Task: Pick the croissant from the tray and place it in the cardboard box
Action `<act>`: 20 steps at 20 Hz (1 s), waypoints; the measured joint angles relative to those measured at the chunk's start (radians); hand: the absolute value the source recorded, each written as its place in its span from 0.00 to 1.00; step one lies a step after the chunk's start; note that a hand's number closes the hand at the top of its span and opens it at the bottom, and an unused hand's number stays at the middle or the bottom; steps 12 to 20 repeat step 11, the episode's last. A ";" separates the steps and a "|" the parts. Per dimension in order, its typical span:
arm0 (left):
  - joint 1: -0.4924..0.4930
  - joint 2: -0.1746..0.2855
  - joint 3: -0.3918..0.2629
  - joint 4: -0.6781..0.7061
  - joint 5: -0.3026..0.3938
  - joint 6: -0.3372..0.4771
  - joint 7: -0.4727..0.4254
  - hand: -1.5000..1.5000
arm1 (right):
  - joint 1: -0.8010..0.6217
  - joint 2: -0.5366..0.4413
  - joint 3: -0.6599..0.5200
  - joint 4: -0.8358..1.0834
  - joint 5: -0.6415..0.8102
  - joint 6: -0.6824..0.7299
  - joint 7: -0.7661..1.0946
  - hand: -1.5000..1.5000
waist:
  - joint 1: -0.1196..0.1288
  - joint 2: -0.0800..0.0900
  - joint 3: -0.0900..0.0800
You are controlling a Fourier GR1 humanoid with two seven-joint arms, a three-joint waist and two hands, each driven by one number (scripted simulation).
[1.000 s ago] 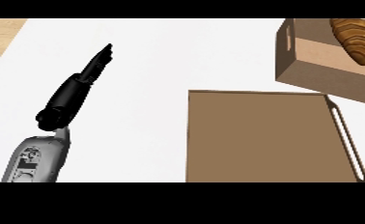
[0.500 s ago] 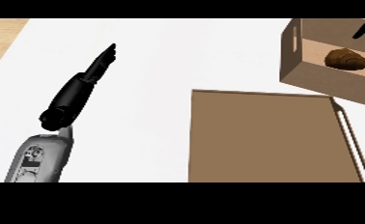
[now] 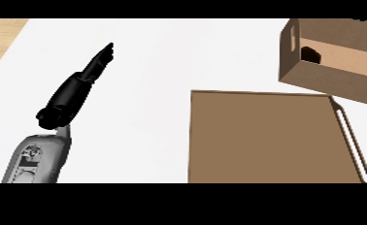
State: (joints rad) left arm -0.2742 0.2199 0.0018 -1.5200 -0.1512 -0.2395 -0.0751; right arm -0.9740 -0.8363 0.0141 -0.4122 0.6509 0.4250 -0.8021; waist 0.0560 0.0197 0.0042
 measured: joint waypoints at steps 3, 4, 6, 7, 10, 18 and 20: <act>0.006 -0.002 0.000 0.003 0.001 -0.001 -0.004 0.50 | -0.036 0.034 -0.115 0.072 -0.142 0.057 0.049 0.00 | -0.002 -0.001 0.001; 0.009 0.000 0.001 0.002 0.001 -0.002 -0.006 0.50 | -0.046 0.042 -0.152 0.101 -0.185 0.076 0.075 0.00 | 0.001 -0.001 0.001; 0.013 0.004 0.004 -0.001 0.003 -0.005 -0.008 0.50 | -0.068 0.041 -0.220 0.158 -0.262 0.125 0.136 0.00 | 0.001 0.000 0.001; 0.011 0.002 0.000 -0.005 0.002 -0.004 -0.004 0.50 | -0.082 0.037 -0.252 0.186 -0.295 0.143 0.170 0.00 | 0.001 0.000 0.001; 0.005 0.005 0.003 -0.004 0.006 -0.010 -0.010 0.50 | -0.117 0.004 -0.331 0.256 -0.377 0.195 0.262 0.00 | 0.007 0.007 0.001; 0.000 0.003 0.001 -0.003 0.004 -0.008 -0.010 0.50 | -0.126 -0.003 -0.351 0.273 -0.397 0.206 0.287 0.00 | 0.009 0.009 0.001; 0.000 0.003 0.001 -0.003 0.004 -0.008 -0.010 0.50 | -0.126 -0.003 -0.351 0.273 -0.397 0.206 0.287 0.00 | 0.009 0.009 0.001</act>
